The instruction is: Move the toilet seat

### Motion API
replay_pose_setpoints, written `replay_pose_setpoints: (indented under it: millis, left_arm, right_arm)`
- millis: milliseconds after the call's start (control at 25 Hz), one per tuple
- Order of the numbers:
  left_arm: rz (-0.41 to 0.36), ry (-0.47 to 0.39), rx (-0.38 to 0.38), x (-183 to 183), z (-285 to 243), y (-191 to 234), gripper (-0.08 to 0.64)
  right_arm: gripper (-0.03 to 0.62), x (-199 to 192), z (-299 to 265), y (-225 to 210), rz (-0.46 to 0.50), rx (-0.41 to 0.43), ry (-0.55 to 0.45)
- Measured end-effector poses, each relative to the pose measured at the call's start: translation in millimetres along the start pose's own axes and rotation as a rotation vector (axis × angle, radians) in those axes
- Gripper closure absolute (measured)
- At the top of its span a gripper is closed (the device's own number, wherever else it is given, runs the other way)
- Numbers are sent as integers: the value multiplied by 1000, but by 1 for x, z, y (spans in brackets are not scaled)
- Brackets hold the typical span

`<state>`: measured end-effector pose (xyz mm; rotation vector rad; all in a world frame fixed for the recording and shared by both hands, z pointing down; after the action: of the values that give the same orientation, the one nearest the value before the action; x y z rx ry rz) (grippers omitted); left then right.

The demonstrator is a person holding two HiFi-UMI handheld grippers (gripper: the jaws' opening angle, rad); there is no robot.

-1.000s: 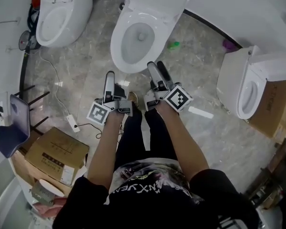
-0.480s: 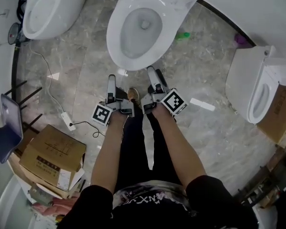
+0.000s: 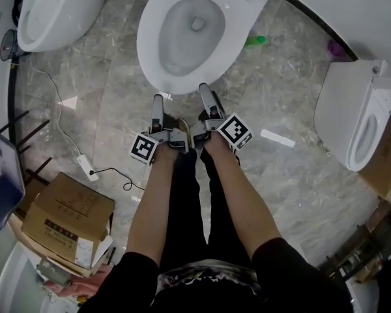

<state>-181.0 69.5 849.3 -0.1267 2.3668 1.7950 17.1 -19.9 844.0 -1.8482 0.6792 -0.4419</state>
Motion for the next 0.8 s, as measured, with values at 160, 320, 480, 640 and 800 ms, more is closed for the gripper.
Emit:
replay_pose_setpoints:
  millis: [160, 320, 480, 640, 800]
  left_arm:
    - [21, -7, 10, -5, -9, 14, 78]
    - [28, 6, -6, -7, -20, 22, 78]
    - [48, 22, -8, -7, -27, 28, 78]
    - [56, 32, 2, -7, -35, 29, 80]
    - [36, 52, 58, -8, -34, 35, 133]
  right_arm:
    - [94, -1, -6, -14, -12, -8, 3]
    - [107, -1, -14, -21, -16, -4, 9]
    - [127, 0, -19, -23, -19, -9, 15]
    - [152, 3, -27, -23, -18, -24, 22]
    - [213, 4, -31, -29, -23, -69, 25]
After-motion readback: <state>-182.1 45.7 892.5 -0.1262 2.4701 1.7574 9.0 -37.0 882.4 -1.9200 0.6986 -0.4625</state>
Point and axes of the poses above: the fingertips, and each gripper's own axes: z backward along the fingers, y to its left, x out of its top, the point moved 9 cm from there along z, backward along the fingers, and after that the axes turned 7 degrees about -z, right-handed, at the moved point
